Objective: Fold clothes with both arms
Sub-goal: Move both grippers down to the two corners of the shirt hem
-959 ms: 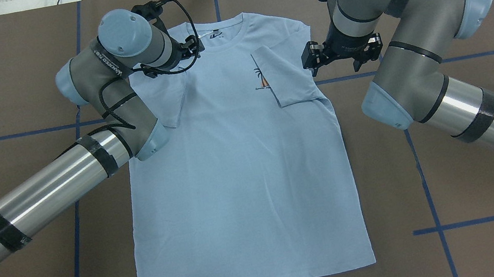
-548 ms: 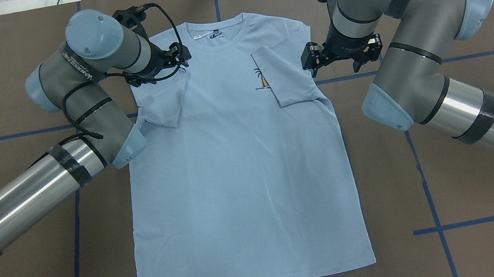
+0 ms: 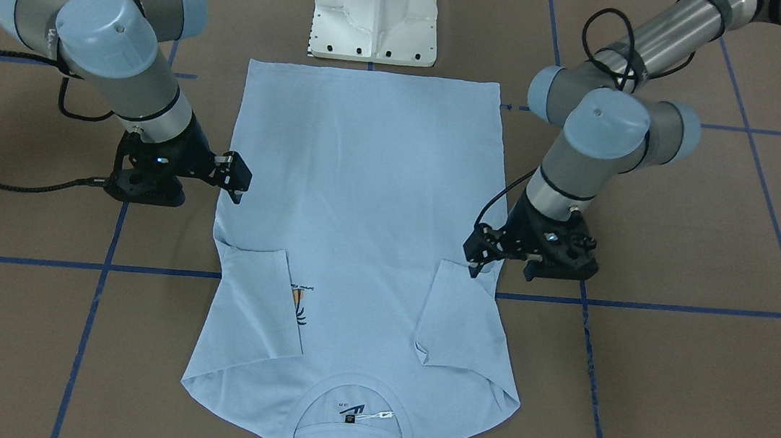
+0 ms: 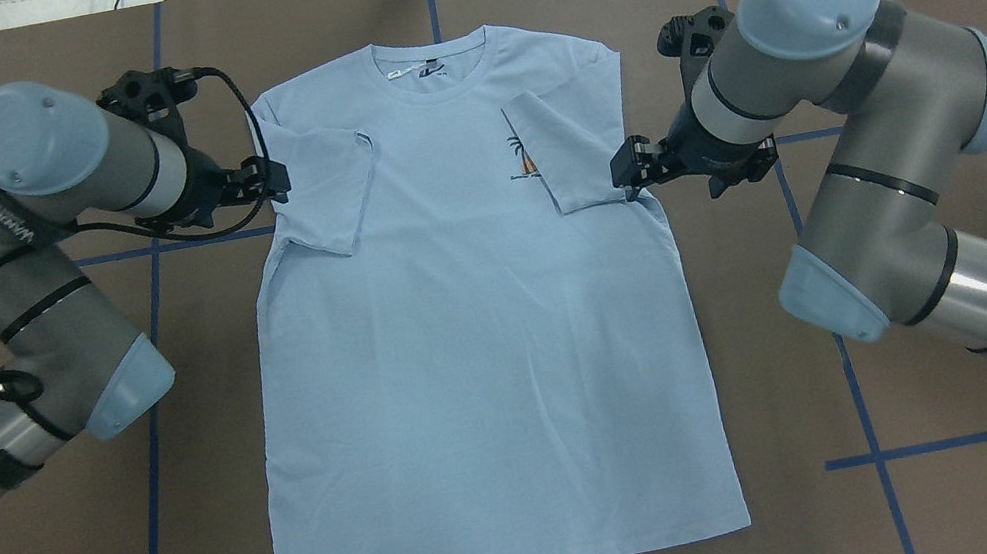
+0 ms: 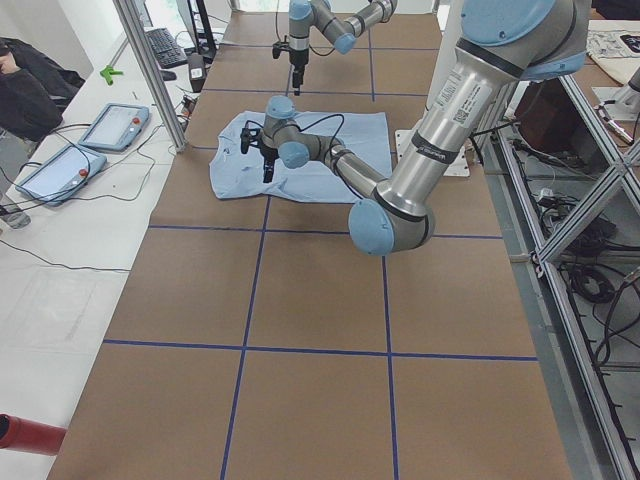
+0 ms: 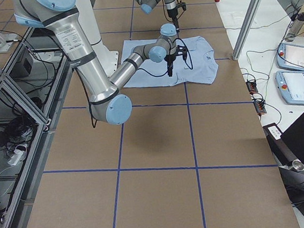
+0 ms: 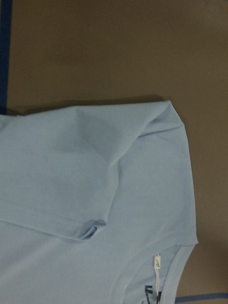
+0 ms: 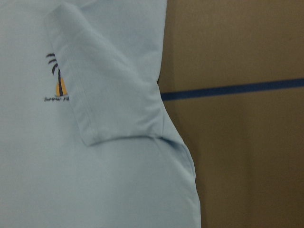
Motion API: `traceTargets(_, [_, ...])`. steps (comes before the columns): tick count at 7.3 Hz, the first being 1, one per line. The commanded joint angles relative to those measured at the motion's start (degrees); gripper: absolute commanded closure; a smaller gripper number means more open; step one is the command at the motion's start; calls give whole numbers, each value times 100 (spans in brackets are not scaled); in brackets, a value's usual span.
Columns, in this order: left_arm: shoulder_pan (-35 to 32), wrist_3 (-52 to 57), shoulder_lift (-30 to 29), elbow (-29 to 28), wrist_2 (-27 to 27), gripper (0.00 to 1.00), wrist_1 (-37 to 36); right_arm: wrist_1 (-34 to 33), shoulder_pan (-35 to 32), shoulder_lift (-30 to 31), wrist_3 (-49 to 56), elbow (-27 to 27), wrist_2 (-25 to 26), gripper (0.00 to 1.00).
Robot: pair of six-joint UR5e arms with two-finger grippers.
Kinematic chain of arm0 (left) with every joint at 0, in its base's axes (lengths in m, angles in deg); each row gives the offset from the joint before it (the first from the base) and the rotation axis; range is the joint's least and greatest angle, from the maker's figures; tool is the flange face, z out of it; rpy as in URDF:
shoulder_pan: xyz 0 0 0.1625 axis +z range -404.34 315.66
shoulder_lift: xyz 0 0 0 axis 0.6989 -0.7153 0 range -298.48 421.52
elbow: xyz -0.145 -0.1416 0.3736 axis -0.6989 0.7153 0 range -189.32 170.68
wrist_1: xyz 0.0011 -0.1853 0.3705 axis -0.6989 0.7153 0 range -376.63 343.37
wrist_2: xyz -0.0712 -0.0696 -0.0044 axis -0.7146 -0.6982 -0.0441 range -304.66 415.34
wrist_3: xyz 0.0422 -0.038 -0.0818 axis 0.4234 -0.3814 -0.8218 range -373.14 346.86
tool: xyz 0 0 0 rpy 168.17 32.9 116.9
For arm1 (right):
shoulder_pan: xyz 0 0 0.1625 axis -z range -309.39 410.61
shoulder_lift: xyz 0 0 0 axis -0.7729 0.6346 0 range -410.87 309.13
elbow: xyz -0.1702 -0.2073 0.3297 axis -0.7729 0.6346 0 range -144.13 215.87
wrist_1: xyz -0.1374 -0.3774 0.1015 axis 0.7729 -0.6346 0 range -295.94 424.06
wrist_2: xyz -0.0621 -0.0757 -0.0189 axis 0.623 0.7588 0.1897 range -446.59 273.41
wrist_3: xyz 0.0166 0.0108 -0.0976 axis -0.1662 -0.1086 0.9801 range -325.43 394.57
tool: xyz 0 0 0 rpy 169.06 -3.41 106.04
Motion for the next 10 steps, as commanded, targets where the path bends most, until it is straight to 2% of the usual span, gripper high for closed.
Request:
traceTargets(1, [0, 299, 1157, 1274, -10, 0, -186, 127, 944, 771, -811, -861, 705, 0])
traceTargets(2, [9, 300, 1458, 1635, -10, 0, -195, 153, 1548, 1139, -1258, -1178, 1073, 0])
traceTargets(3, [9, 300, 1531, 1691, -10, 0, -195, 275, 2172, 1412, -1671, -1494, 1712, 0])
traceTargets(5, [9, 300, 1549, 1674, -10, 0, -203, 276, 3071, 1642, -2254, -1699, 2313, 0])
traceTargets(6, [9, 300, 1549, 1674, -18, 0, -203, 276, 3301, 1774, -2369, -1673, 2551, 0])
traceTargets(10, [18, 300, 1541, 1674, -142, 0, -203, 276, 3347, 1793, -2387, -1437, 2474, 0])
